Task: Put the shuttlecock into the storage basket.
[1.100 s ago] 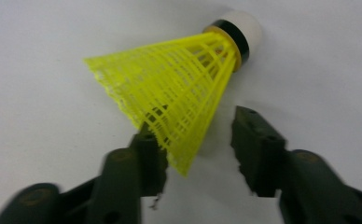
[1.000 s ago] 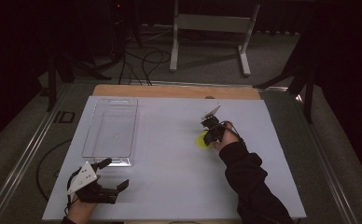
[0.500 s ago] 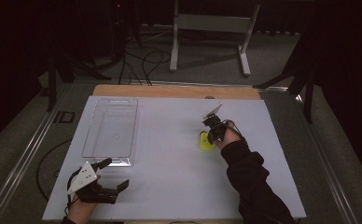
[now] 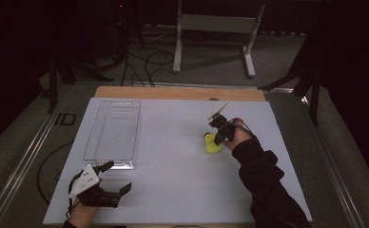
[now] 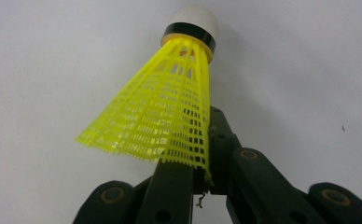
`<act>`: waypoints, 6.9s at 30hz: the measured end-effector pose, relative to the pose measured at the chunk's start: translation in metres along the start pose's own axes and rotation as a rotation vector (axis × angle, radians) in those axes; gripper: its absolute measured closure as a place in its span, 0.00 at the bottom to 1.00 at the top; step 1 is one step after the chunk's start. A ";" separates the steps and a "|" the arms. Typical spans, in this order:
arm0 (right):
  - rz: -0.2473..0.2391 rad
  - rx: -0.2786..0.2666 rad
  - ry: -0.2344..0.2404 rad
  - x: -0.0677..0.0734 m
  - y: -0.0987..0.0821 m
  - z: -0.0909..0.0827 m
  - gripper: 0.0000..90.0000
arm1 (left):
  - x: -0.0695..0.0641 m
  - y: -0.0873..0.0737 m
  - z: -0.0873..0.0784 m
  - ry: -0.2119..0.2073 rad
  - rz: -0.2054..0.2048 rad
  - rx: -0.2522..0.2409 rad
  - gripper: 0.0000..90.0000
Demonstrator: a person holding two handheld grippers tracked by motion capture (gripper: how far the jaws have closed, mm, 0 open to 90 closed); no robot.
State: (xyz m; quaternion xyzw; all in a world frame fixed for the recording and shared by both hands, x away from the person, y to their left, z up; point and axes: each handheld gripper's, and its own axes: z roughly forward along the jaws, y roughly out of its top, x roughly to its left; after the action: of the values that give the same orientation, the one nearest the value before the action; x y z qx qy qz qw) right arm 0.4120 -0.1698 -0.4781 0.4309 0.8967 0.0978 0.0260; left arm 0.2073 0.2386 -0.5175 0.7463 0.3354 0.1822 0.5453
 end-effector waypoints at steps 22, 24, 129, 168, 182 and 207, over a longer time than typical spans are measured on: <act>-0.348 -0.017 0.192 0.006 -0.031 -0.010 1.00 | -0.001 0.000 0.001 0.002 0.000 0.005 0.00; -0.385 -0.019 0.203 0.006 -0.034 -0.011 1.00 | -0.001 0.000 0.001 0.003 0.000 0.005 0.00; -0.873 -0.097 0.340 0.086 -0.051 -0.071 1.00 | -0.070 0.166 0.148 -0.697 0.503 0.590 0.16; -0.901 -0.118 0.350 0.093 -0.050 -0.074 0.98 | -0.083 0.151 0.167 -0.773 0.593 0.628 0.73; -0.809 -0.165 0.268 0.092 -0.057 -0.077 0.35 | -0.071 0.151 0.161 -0.773 0.556 0.651 0.73; -0.624 -0.434 0.307 0.048 -0.079 -0.077 0.16 | -0.032 0.159 0.132 -0.696 0.418 0.680 0.73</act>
State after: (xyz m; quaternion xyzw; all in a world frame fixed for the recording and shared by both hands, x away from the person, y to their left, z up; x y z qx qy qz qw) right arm 0.3114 -0.1924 -0.4164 0.1029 0.9364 0.3353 0.0108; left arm 0.3171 0.0963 -0.4104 0.9483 0.0188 -0.0905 0.3035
